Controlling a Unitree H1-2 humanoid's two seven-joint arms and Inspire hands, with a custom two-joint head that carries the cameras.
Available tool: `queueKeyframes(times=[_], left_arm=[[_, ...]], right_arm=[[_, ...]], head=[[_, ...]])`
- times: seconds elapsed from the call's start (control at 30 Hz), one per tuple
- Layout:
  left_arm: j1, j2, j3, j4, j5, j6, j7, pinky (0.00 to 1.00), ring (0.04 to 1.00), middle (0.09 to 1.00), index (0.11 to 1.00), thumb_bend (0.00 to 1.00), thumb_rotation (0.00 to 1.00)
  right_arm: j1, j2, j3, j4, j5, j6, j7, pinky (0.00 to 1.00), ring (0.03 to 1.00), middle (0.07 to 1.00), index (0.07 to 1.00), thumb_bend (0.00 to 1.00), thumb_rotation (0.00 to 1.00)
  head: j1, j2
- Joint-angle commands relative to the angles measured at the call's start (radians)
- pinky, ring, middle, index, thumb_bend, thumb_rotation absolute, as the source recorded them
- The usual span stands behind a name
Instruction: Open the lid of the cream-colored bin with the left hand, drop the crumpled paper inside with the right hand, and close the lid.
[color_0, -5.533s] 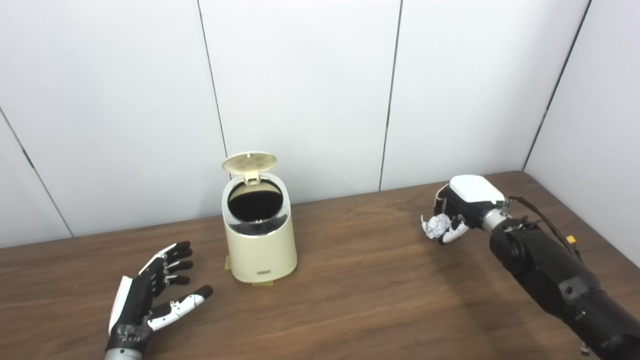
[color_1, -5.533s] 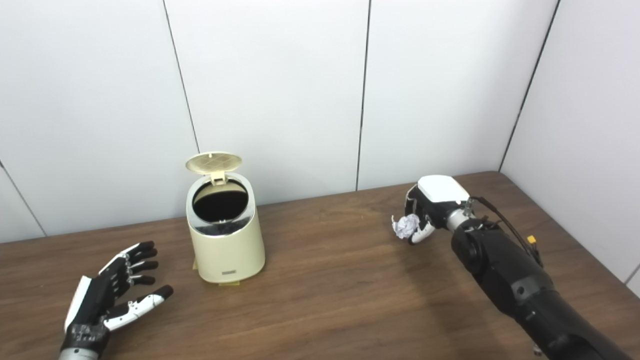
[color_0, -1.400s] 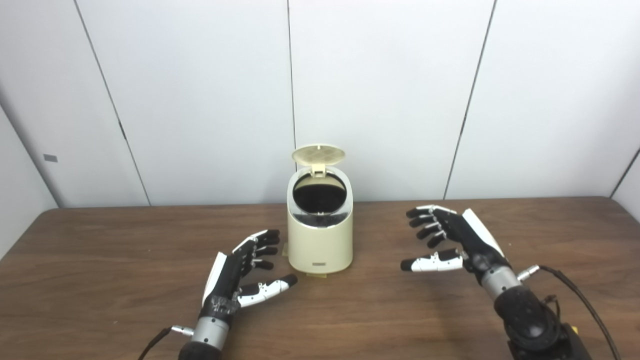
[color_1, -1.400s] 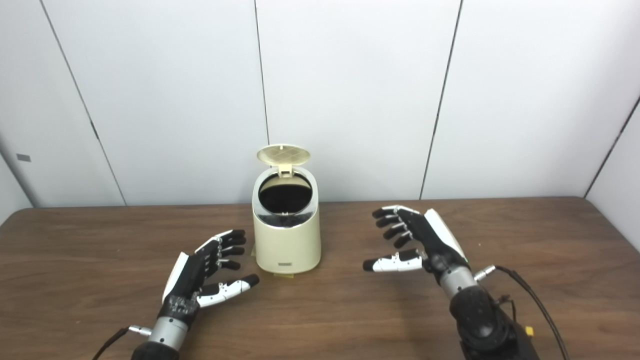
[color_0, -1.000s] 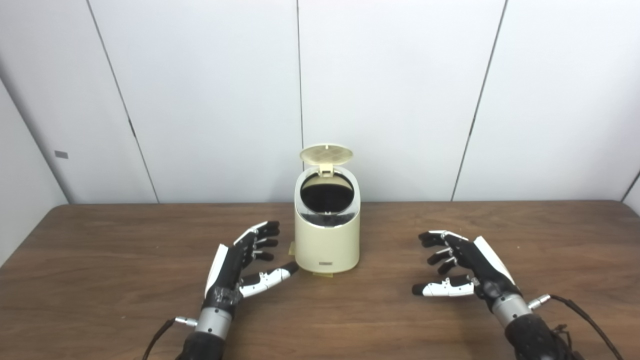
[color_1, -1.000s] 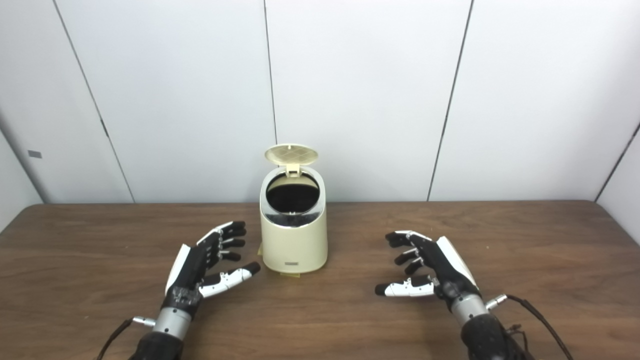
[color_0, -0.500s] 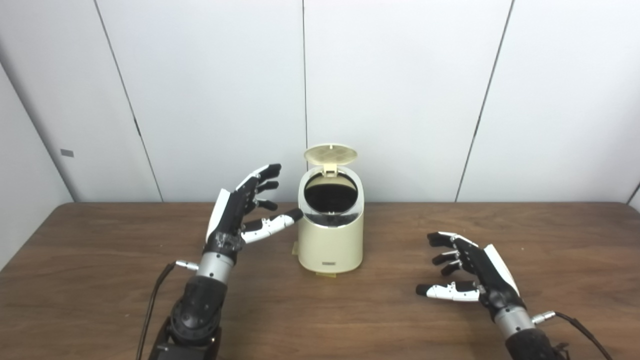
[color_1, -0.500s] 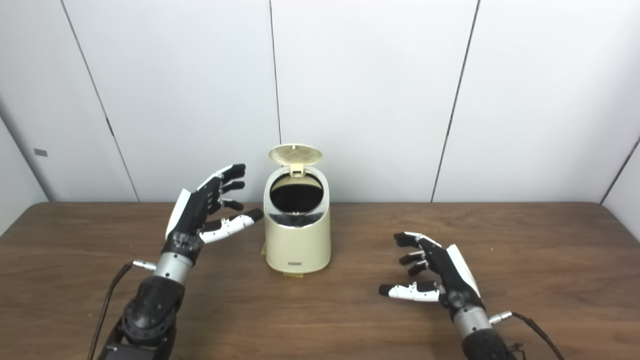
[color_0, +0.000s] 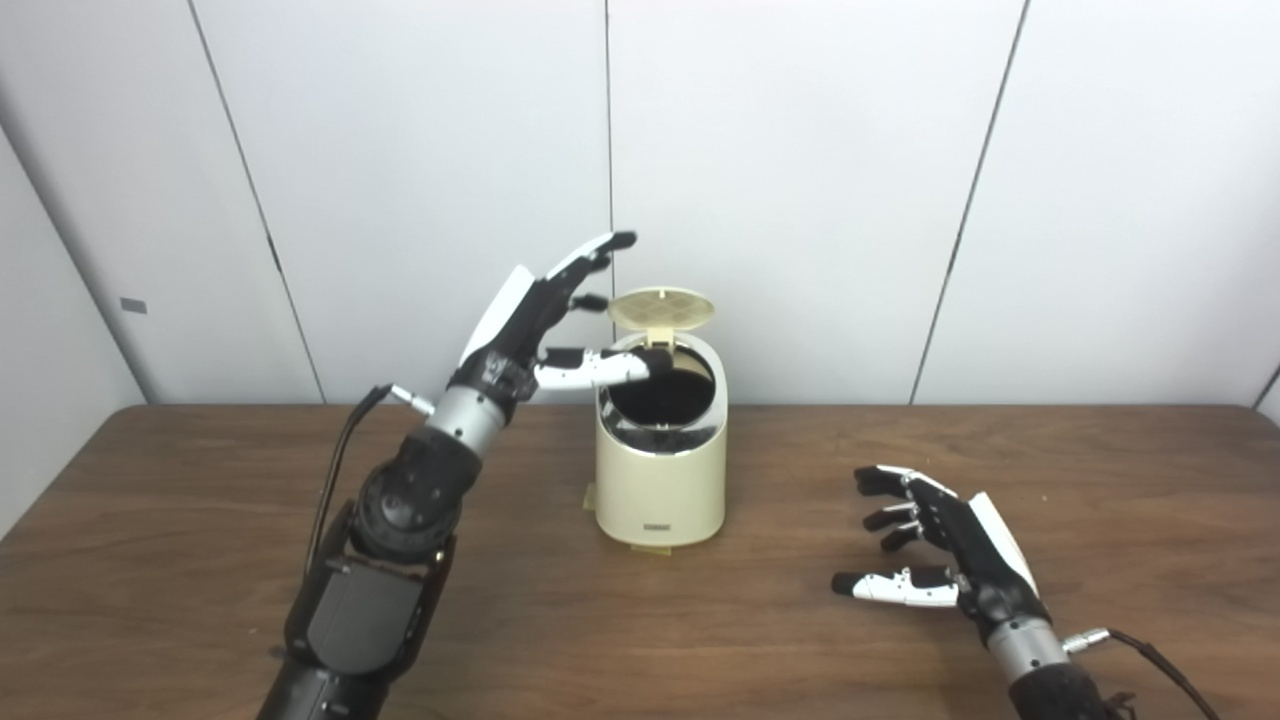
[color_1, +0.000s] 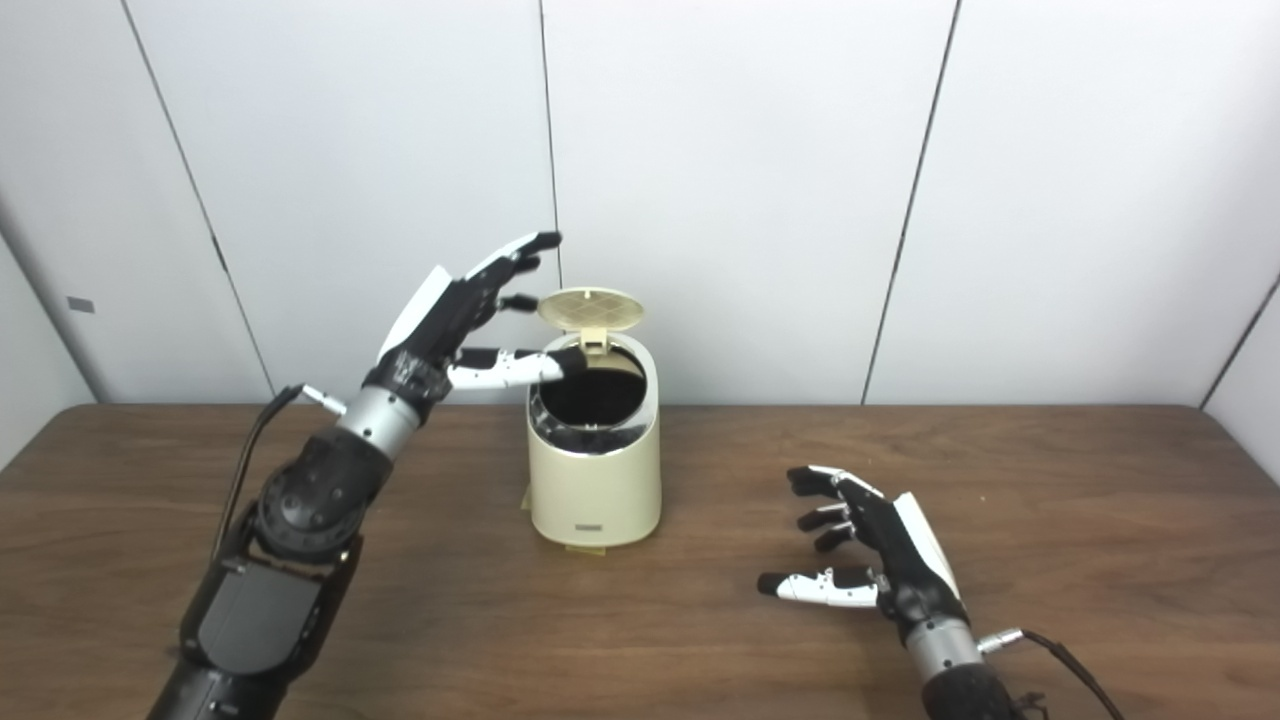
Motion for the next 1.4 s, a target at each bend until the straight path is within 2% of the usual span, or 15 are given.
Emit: queueKeyframes(times=[0.0,0.2,0.3,0.4,0.47,0.53,0.6,0.7,0.87,1.03,1.37], left_arm=[[-0.063,0.024,-0.006,0.001,0.020,-0.010,-0.010,0.85,0.980,0.995,0.957,1.00,0.41],[-0.087,0.040,-0.042,0.012,0.071,-0.009,-0.034,0.85,0.990,1.000,0.948,1.00,0.45],[-0.099,0.056,-0.068,0.016,0.102,-0.033,-0.053,0.88,0.999,0.978,0.924,1.00,0.46],[-0.109,0.087,-0.107,0.004,0.154,-0.045,-0.080,0.85,0.963,0.937,0.883,1.00,0.47],[-0.114,0.118,-0.140,-0.024,0.215,-0.037,-0.101,0.77,0.914,0.904,0.857,1.00,0.50],[-0.118,0.147,-0.171,-0.044,0.286,-0.053,-0.104,0.77,0.910,0.881,0.838,1.00,0.52],[-0.123,0.179,-0.207,-0.065,0.380,-0.085,-0.091,0.85,0.956,0.843,0.813,1.00,0.49],[-0.121,0.206,-0.236,-0.108,0.472,-0.091,-0.102,0.96,0.994,0.832,0.804,1.00,0.46],[-0.110,0.220,-0.244,-0.161,0.549,-0.083,-0.140,1.00,0.993,0.824,0.793,0.99,0.41],[-0.107,0.238,-0.247,-0.175,0.615,-0.113,-0.149,1.00,0.980,0.817,0.796,0.99,0.44],[-0.089,0.251,-0.243,-0.217,0.693,-0.134,-0.195,1.00,0.963,0.808,0.795,1.00,0.48]], right_arm=[[-0.012,0.002,0.011,0.008,-0.005,-0.006,0.008,0.53,0.635,0.759,0.747,0.82,0.14],[-0.011,0.006,0.015,0.005,-0.001,-0.001,0.011,0.54,0.627,0.756,0.754,0.80,0.15],[-0.010,0.009,0.014,-0.001,0.000,0.004,0.009,0.54,0.618,0.753,0.750,0.80,0.15],[-0.007,0.012,0.012,-0.007,0.002,0.006,0.007,0.55,0.622,0.754,0.747,0.81,0.16],[-0.006,0.013,0.013,-0.010,0.000,0.008,0.008,0.54,0.622,0.757,0.746,0.80,0.16],[-0.006,0.012,0.015,-0.010,-0.002,0.008,0.009,0.52,0.621,0.759,0.747,0.80,0.17],[-0.006,0.013,0.015,-0.008,-0.001,0.011,0.010,0.52,0.622,0.761,0.753,0.79,0.19],[-0.006,0.016,0.016,-0.004,0.005,0.015,0.014,0.53,0.630,0.768,0.758,0.79,0.20],[-0.005,0.021,0.018,-0.004,0.002,0.014,0.009,0.51,0.626,0.772,0.758,0.80,0.22],[-0.007,0.023,0.016,-0.002,0.004,0.018,0.006,0.52,0.629,0.781,0.765,0.78,0.21],[-0.003,0.022,0.019,-0.011,0.011,0.023,0.010,0.51,0.623,0.776,0.763,0.79,0.21]], head=[[-0.004,0.000],[-0.015,0.002],[-0.018,0.004],[-0.017,0.008],[-0.018,0.010],[-0.018,0.012],[-0.018,0.012],[-0.021,0.013],[-0.023,0.016],[-0.026,0.019],[-0.031,0.027]])
